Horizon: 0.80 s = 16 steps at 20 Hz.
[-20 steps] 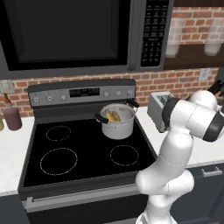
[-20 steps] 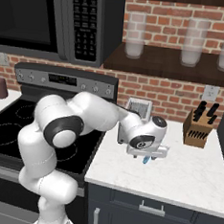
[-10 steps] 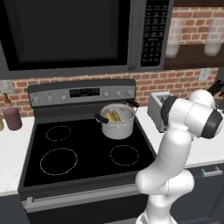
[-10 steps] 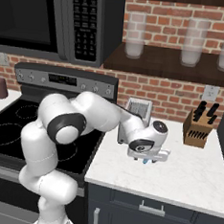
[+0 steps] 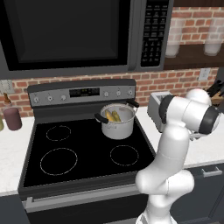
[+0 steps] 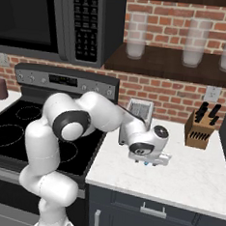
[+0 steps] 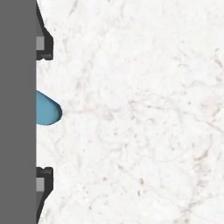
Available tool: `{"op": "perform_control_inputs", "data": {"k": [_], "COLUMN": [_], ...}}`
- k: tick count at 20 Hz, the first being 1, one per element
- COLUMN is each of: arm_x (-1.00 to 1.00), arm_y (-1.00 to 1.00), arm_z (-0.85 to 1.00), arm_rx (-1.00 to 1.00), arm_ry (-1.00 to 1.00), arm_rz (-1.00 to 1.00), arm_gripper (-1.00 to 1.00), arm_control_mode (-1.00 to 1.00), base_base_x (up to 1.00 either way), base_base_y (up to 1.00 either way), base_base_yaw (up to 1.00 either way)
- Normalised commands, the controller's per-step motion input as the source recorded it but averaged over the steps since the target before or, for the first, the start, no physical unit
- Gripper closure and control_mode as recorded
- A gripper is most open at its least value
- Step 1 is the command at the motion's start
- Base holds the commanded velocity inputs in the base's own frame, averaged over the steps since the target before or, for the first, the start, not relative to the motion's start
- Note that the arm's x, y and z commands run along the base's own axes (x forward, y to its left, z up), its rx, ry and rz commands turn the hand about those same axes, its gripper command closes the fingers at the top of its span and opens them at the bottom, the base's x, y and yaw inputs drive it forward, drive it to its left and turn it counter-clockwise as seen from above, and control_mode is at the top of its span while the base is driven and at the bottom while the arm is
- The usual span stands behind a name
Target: Put the cucumber and potato in the pot. Retrieve the spatula and lightly stir the vegetables in the pot.
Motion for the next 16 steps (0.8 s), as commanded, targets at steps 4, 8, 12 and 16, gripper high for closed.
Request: {"op": "perform_control_inputs", "data": {"k": [4,8,12,16], "arm_x": [0.2,0.18,0.05,0.0], "arm_y": [-0.05,-0.13,0.08,0.35], "arm_z": [-0.01,-0.13,-0.41,-0.54], "arm_rx": [0.08,0.08,0.02,0.0], "arm_ry": [0.0,0.0,0.0,0.0], "arm_rz": [0.0,-0.01,-0.05,-0.09], "arm_gripper": [-1.0,-1.0,1.0,1.0], "arm_control_mode": [-1.0,-1.0,-1.0,-1.0], "base_base_x": [0.0,0.0,0.0,0.0], "base_base_y": [0.0,0.0,0.0,0.0], "base_base_yaw": [0.0,0.0,0.0,0.0]}}
